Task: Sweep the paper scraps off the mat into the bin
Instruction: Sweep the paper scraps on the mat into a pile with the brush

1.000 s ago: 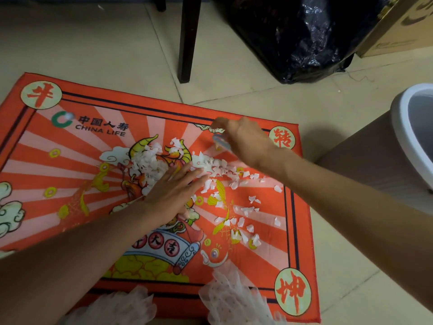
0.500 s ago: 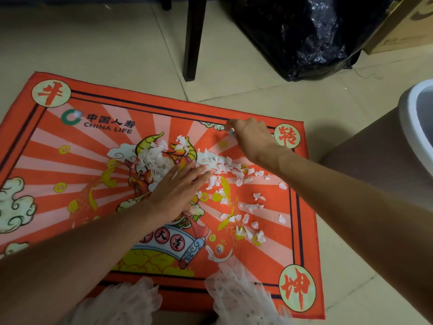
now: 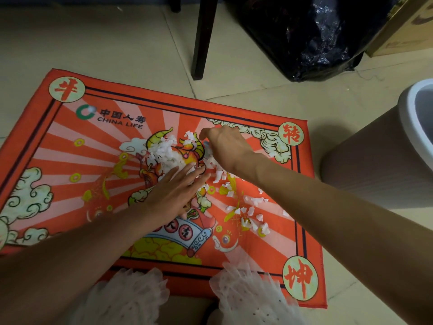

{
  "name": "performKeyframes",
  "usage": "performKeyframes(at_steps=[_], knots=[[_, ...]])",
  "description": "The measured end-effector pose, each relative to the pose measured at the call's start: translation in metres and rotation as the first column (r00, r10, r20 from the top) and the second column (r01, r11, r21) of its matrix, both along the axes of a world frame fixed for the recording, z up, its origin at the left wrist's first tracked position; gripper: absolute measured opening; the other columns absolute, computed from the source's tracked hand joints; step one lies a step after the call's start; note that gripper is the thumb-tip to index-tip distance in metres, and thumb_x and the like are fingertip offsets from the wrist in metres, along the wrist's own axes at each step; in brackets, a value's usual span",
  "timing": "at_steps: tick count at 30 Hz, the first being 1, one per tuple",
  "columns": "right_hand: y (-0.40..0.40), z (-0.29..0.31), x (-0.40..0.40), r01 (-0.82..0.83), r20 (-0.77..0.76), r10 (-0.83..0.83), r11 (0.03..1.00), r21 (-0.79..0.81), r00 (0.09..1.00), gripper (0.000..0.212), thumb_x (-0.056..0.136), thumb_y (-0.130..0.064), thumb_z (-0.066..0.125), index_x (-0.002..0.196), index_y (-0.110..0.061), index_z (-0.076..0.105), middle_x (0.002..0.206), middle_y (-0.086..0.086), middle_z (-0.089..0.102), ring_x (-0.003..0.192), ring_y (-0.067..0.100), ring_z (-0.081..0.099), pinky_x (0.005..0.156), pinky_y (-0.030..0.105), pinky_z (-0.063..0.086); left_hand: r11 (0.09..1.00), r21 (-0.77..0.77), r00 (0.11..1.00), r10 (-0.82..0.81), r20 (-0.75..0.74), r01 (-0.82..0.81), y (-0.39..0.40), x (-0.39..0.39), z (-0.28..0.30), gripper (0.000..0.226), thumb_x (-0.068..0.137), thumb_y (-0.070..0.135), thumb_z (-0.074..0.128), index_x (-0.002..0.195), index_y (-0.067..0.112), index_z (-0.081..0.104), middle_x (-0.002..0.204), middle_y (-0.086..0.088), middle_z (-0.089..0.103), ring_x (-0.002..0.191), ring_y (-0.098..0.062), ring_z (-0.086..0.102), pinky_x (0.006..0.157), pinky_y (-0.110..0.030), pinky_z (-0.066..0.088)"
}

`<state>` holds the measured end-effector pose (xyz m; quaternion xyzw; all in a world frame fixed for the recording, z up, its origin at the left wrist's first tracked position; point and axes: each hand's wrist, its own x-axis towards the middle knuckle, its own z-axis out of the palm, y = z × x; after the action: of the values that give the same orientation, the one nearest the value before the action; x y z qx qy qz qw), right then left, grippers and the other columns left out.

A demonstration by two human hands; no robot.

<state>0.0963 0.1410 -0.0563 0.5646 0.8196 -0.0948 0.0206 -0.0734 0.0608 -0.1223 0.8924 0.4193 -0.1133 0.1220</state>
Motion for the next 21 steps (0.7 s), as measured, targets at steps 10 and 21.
performKeyframes(at_steps=[10,21], knots=[[-0.007,0.011,-0.016,-0.023,-0.043,0.022,1.0,-0.018,0.999,0.045,0.091,0.002,0.054,0.132,-0.017,0.053,0.111,0.016,0.063,0.1,0.034,0.063,0.073,0.031,0.046,1.0,-0.011,0.999,0.012,-0.031,-0.013,-0.021,-0.015,0.008,0.115,0.084,0.024,0.073,0.151,0.025,-0.02,0.161,0.004,-0.019,0.149,-0.025,-0.016,0.12,-0.042,0.0],[0.033,0.017,0.012,0.098,-0.022,-0.099,0.995,-0.023,0.995,0.029,0.098,-0.022,0.053,0.126,-0.022,0.058,0.121,0.016,0.062,0.102,0.035,0.061,0.08,0.033,0.048,1.0,-0.03,1.0,0.009,0.0,-0.009,-0.024,-0.012,0.014,0.111,0.084,0.005,0.067,0.152,0.023,-0.018,0.162,0.002,-0.018,0.149,-0.024,-0.016,0.122,-0.042,0.0]])
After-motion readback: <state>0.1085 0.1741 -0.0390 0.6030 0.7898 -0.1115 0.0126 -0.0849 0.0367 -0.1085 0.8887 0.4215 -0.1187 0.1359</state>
